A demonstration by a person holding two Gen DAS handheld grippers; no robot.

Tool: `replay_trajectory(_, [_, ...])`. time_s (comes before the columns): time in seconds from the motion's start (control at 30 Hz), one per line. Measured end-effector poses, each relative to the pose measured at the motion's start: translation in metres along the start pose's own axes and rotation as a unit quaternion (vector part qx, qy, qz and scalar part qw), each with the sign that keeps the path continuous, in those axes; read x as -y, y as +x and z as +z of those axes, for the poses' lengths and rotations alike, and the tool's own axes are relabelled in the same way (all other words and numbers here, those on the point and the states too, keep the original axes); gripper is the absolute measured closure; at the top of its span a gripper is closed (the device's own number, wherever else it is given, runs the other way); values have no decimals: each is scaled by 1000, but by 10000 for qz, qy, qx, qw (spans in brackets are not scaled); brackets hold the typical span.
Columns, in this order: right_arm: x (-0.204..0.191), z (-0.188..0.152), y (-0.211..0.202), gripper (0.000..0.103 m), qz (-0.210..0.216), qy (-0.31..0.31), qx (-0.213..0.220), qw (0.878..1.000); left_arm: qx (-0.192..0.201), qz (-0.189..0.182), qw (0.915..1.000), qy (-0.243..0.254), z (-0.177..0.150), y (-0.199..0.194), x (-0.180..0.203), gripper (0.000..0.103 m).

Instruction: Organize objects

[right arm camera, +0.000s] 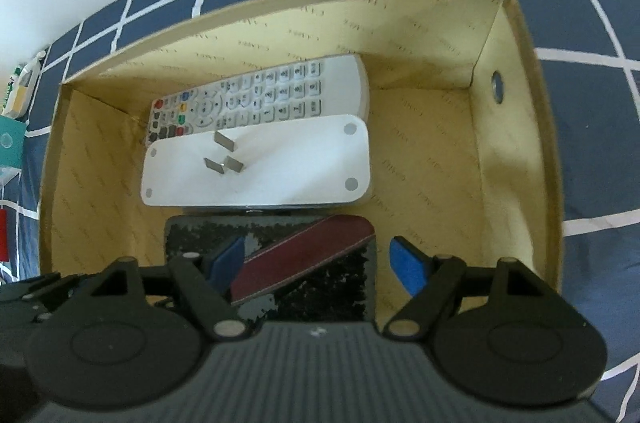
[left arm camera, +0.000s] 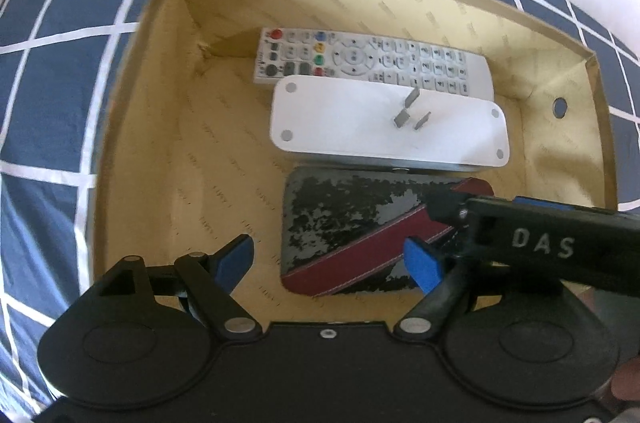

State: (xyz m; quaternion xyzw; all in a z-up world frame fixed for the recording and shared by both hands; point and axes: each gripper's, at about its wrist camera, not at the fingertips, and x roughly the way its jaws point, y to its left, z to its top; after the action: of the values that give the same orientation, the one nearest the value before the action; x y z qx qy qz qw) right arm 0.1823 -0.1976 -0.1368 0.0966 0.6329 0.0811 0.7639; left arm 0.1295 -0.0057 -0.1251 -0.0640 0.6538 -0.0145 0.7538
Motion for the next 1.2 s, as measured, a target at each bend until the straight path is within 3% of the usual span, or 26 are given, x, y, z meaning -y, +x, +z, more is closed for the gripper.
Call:
replay_trajectory(0.57, [-4, -31, -88, 20, -177, -217, 631, 9976, 687, 188, 9974, -75, -16, -65, -1, 15])
replay_trajectory(0.83, [0, -47, -113, 11, -264, -218, 821, 9960, 944, 278, 9951, -11, -30, -91, 1, 8])
replay_trajectory(1.13, [5, -64, -128, 8, -306, -213, 849, 9957, 1072, 375, 9934, 156, -41, -108, 5, 4])
replay_trajectory(1.2, [5, -67, -129, 2, -329, -207, 849, 9956, 1118, 415, 9927, 198, -43, -111, 5, 0])
